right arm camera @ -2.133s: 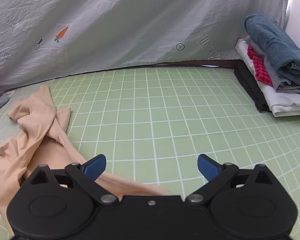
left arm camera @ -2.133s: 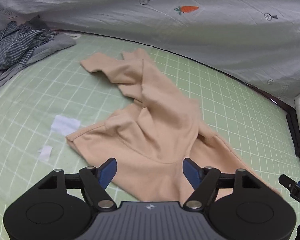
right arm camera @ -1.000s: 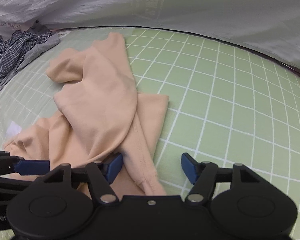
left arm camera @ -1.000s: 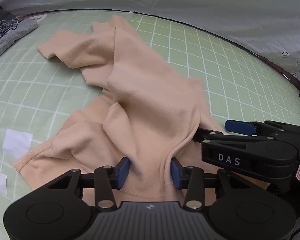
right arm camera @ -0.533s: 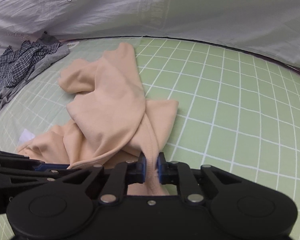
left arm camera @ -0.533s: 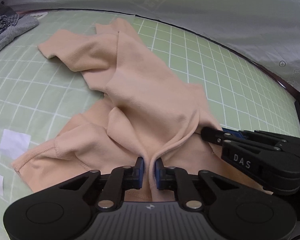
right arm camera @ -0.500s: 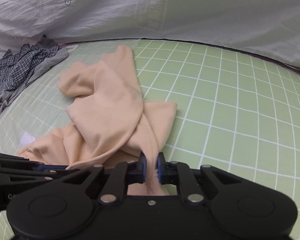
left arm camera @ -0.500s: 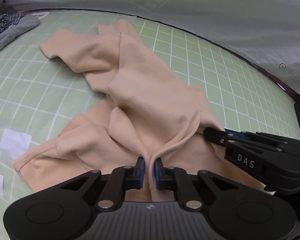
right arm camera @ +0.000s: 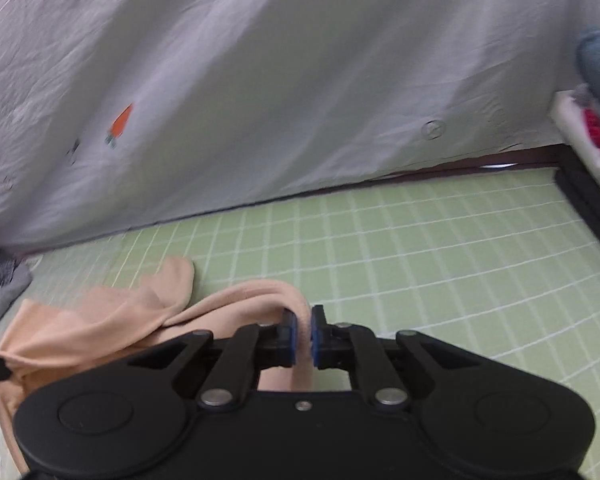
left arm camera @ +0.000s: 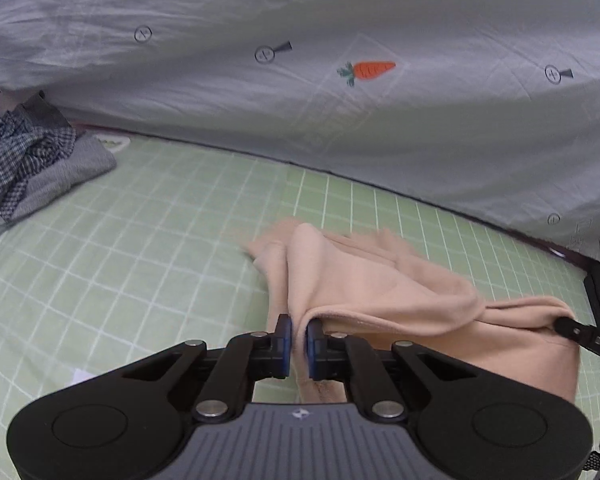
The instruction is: Fold clothes
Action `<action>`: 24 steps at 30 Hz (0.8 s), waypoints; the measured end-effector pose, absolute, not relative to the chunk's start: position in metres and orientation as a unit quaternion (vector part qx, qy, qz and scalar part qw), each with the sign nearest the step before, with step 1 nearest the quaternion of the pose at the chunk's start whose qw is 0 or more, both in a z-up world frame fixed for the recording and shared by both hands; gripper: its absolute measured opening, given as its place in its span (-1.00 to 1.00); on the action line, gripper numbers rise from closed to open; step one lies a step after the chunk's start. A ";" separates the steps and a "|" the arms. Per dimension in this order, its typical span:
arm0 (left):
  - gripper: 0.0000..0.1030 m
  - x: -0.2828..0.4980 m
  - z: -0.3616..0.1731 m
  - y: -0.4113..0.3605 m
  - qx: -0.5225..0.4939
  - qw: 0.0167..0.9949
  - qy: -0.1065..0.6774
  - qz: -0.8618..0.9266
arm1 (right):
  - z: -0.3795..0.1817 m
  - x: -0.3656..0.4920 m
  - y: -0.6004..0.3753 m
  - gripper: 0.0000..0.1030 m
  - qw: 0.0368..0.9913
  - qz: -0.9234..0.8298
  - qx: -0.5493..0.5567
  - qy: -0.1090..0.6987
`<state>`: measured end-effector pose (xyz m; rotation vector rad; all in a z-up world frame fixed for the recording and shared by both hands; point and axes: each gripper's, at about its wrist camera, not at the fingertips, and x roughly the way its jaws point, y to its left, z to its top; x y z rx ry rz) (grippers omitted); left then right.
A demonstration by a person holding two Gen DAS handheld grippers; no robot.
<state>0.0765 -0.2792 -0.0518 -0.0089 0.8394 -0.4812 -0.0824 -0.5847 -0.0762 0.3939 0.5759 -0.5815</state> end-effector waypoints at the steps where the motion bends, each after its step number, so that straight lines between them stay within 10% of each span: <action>1: -0.84 0.081 -0.047 -0.278 -0.012 0.889 0.394 -0.232 | -0.071 -0.090 -0.591 -0.86 0.897 -0.296 0.192 0.265; 7: -0.57 0.111 -0.050 -0.285 -0.023 0.897 0.385 -0.216 | -0.064 -0.116 -0.621 -0.83 0.884 -0.347 0.201 0.240; 13: -0.28 0.090 -0.075 -0.279 -0.022 0.870 0.442 -0.216 | -0.087 -0.123 -0.612 -0.06 0.866 -0.344 0.209 0.297; 24: 0.11 -0.001 -0.102 -0.257 -0.021 0.833 0.489 -0.256 | -0.099 -0.178 -0.558 0.30 0.867 -0.309 0.212 0.328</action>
